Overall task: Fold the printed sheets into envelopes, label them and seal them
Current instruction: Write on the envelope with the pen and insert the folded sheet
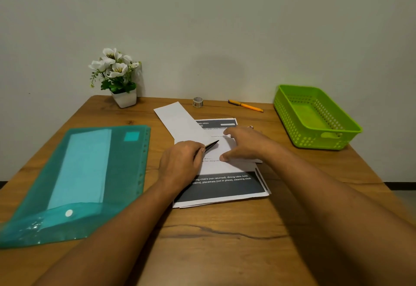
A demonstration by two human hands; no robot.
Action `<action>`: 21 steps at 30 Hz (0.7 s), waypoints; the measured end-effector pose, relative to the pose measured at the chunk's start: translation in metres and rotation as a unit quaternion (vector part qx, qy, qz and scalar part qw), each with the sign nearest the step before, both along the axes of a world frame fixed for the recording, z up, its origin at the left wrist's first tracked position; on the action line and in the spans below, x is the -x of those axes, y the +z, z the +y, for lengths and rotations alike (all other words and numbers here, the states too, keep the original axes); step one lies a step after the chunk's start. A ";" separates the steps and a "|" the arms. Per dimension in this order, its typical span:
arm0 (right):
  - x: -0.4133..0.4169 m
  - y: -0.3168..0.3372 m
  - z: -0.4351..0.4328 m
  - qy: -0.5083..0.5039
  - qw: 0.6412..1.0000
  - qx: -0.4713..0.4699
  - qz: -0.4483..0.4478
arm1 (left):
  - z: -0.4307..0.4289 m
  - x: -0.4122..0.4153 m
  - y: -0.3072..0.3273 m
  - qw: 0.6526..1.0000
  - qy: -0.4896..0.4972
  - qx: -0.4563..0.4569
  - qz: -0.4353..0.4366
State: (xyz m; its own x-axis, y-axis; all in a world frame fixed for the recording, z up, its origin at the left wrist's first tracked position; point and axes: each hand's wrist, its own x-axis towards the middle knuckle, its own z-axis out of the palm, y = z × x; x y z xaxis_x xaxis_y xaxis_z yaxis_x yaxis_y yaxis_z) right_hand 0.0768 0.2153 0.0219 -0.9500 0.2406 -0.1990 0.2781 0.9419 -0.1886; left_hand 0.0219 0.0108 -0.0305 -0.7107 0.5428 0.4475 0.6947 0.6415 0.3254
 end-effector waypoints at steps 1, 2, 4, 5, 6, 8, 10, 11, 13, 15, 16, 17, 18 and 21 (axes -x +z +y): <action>0.001 0.001 0.001 -0.003 1.000 -0.007 -0.004 | 0.000 0.000 0.001 1.000 -0.001 0.002 0.000; 0.002 0.002 0.001 -0.005 1.000 -0.013 -0.007 | 0.000 -0.001 0.001 1.000 -0.001 0.004 0.000; 0.003 0.004 0.002 -0.009 1.000 -0.018 -0.006 | 0.000 -0.001 0.001 1.000 -0.001 0.000 0.001; 0.004 0.003 0.003 -0.015 1.000 -0.012 -0.001 | -0.001 -0.001 0.001 1.000 -0.001 -0.002 0.002; 0.005 0.001 0.007 -0.022 1.000 -0.003 0.008 | -0.001 0.000 0.001 1.000 0.000 -0.004 0.002; 0.004 0.000 0.016 -0.035 0.999 0.029 0.026 | -0.001 0.001 -0.001 1.000 0.001 -0.009 0.000; -0.001 -0.001 0.027 -0.037 0.995 0.082 0.048 | -0.001 0.002 -0.003 1.000 -0.005 -0.016 -0.003; -0.004 -0.002 0.031 -0.041 0.992 0.108 0.059 | -0.001 0.003 -0.004 1.000 -0.010 -0.018 -0.007; -0.012 -0.003 0.041 -0.055 0.982 0.162 0.075 | 0.000 0.005 -0.005 1.000 -0.016 -0.016 -0.019; -0.023 -0.002 0.048 -0.081 0.972 0.204 0.086 | 0.000 0.004 -0.003 0.999 -0.013 -0.018 -0.027; -0.028 -0.001 0.051 -0.089 0.967 0.223 0.089 | 0.001 0.004 -0.002 0.999 -0.009 -0.022 -0.029; -0.034 0.002 0.052 -0.098 0.960 0.246 0.089 | 0.001 0.003 0.000 0.999 -0.003 -0.030 -0.036; -0.039 0.003 0.053 -0.109 0.953 0.269 0.091 | 0.001 0.001 0.002 0.998 0.005 -0.038 -0.047; -0.051 0.004 0.053 -0.130 0.934 0.315 0.109 | -0.001 -0.002 0.003 0.997 0.014 -0.039 -0.057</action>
